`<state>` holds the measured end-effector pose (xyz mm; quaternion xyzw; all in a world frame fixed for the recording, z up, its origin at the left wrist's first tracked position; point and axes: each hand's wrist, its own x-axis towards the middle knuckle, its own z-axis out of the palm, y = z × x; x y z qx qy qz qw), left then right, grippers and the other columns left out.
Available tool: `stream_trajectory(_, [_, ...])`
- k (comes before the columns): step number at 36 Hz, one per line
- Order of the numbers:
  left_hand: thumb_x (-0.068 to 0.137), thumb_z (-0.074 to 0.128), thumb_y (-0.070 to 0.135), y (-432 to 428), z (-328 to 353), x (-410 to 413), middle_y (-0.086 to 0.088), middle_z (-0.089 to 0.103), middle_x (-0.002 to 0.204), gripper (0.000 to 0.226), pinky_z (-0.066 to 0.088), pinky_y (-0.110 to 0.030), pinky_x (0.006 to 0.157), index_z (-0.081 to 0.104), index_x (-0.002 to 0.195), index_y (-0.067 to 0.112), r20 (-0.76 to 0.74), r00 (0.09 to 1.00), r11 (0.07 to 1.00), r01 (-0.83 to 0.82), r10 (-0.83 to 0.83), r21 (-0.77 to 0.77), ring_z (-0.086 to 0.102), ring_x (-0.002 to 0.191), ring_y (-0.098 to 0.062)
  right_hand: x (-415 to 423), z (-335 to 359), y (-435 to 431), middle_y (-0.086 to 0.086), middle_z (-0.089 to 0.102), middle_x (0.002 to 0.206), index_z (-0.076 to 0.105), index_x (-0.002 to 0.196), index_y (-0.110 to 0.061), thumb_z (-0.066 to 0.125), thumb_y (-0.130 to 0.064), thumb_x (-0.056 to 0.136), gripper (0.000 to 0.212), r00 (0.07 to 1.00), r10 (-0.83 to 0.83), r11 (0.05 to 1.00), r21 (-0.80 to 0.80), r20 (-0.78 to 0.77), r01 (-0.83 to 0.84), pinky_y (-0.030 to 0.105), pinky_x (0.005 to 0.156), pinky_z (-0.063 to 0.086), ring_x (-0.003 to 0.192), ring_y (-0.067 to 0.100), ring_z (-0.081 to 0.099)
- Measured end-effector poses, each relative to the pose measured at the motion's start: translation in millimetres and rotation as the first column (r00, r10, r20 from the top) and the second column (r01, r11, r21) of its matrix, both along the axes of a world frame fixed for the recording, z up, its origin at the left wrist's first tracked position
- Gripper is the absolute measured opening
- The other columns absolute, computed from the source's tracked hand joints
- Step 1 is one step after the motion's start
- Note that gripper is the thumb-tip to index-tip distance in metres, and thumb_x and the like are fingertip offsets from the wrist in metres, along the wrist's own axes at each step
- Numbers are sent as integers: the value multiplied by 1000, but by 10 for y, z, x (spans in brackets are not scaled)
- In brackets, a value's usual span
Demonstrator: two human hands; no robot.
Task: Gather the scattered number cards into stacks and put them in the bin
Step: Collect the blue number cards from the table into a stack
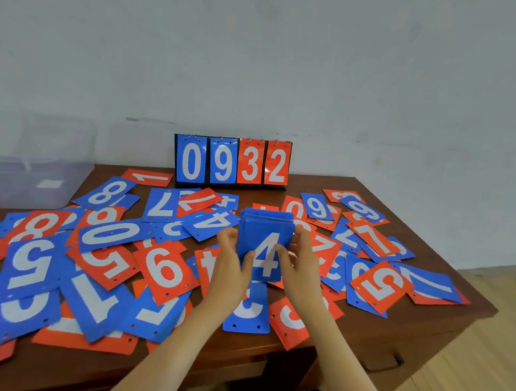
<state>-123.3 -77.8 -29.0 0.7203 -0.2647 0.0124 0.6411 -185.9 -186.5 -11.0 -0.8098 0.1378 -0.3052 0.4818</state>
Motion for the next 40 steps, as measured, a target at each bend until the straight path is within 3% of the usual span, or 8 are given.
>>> stream_trajectory(8, [93,49,1,-19,-94,25,8,15,154,74,31,8,85,9,139,44,150,989,989,-6,-17,150,24,139,-8,-28,-148,-31,-19,28,135,8,146,-36,46,-13,98,65,997,18,983,-182,-75,-31,9,71,49,96,-10,51])
stream_trajectory(12, [97,41,4,-61,-111,78,8,8,157,68,26,13,76,7,146,38,166,980,947,50,-107,317,13,143,-7,33,-102,-57,-1,29,146,13,148,-29,43,-8,98,62,986,-41,931,-366,-162,-21,28,87,52,120,13,47])
stream_trajectory(19, [96,44,3,-45,-56,133,1,48,132,68,51,-10,72,13,142,42,-107,993,996,60,-54,58,54,111,-7,82,-25,-137,-4,41,142,35,141,-28,44,-7,98,49,990,-27,966,-258,-137,-9,0,76,41,124,5,41])
stream_trajectory(23, [94,51,7,47,3,278,3,59,115,31,51,-21,73,51,122,19,-288,954,994,100,-86,35,58,105,-14,143,18,-116,-2,39,147,26,145,-28,49,-10,97,56,985,-28,990,-143,-172,3,30,97,47,131,18,42])
stream_trajectory(27, [94,52,9,176,-7,295,4,59,112,26,55,-35,82,55,118,19,-316,946,996,84,-73,23,59,107,-16,127,-117,-48,2,43,139,5,150,-25,57,-10,93,79,992,-18,999,33,-127,22,11,79,48,118,14,51])
stream_trajectory(31, [95,52,11,284,-60,364,3,56,117,26,55,-40,84,53,117,23,-404,914,998,-40,20,-42,58,105,-15,-11,-221,7,3,31,148,9,149,-23,61,-17,91,78,992,-46,988,-151,-121,27,30,102,41,132,17,37])
stream_trajectory(35, [92,55,13,401,-176,461,-1,57,125,40,54,-47,88,47,130,20,-445,889,993,-119,106,-1,58,112,-20,-243,-307,60,-1,34,147,43,138,-20,58,-38,92,52,886,119,773,-518,-448,-366,30,112,30,137,16,29])
stream_trajectory(40, [92,54,6,514,-210,371,-6,57,120,37,56,-40,78,42,125,19,-456,876,983,-183,156,-15,61,105,-21,-404,-405,145,-3,15,158,35,145,-24,47,-54,92,63,754,51,605,-580,-655,-545,33,118,10,146,15,6])
